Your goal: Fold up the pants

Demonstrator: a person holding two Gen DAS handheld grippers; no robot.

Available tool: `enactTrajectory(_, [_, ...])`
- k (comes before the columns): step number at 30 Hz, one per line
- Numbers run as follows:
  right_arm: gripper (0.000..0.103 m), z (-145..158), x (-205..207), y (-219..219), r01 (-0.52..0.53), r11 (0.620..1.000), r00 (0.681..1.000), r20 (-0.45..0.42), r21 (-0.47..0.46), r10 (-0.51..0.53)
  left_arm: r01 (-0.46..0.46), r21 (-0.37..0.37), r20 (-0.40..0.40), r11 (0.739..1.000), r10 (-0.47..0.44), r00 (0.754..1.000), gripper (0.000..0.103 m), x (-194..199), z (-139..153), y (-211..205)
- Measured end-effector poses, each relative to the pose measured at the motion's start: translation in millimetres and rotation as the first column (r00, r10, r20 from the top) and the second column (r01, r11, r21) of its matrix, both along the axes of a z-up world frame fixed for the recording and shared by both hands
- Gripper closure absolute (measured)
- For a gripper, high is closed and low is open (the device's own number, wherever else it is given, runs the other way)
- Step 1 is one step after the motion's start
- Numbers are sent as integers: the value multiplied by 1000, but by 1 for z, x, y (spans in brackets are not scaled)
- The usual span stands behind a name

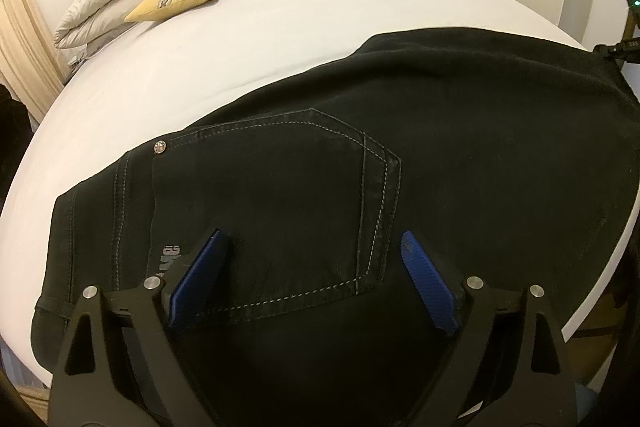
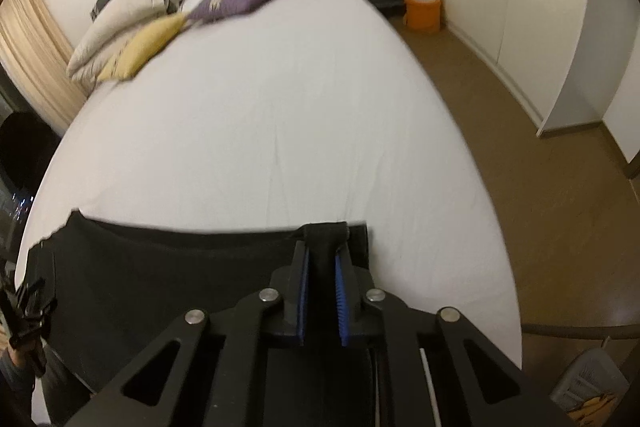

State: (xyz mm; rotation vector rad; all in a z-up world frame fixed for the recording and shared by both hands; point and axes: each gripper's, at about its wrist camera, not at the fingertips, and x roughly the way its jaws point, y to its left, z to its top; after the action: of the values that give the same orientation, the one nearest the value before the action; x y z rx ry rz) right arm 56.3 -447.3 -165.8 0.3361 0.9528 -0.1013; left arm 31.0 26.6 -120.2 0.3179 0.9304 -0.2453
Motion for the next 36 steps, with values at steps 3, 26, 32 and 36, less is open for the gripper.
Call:
enactTrajectory(3, [91,3,4,1,32,999,999,31,-22,-31,-24,-7,5,1000,24,1000,13,4,0,0])
enactTrajectory(26, [53,29,-81,-16,242,950,960,95,199,-265,-72,-41,56,997,74,996,8,5,2,-15])
enactTrajectory(32, [53,6,-91,56,50,956,998,20,290,-59,-33,-39,54,999,35,998,8,-4,1,-31])
enactTrajectory(36, [54,-13,-129,30,336,849,939,-78,408,-334,-30,-54,67,998,34,997,8,-12,7,-29])
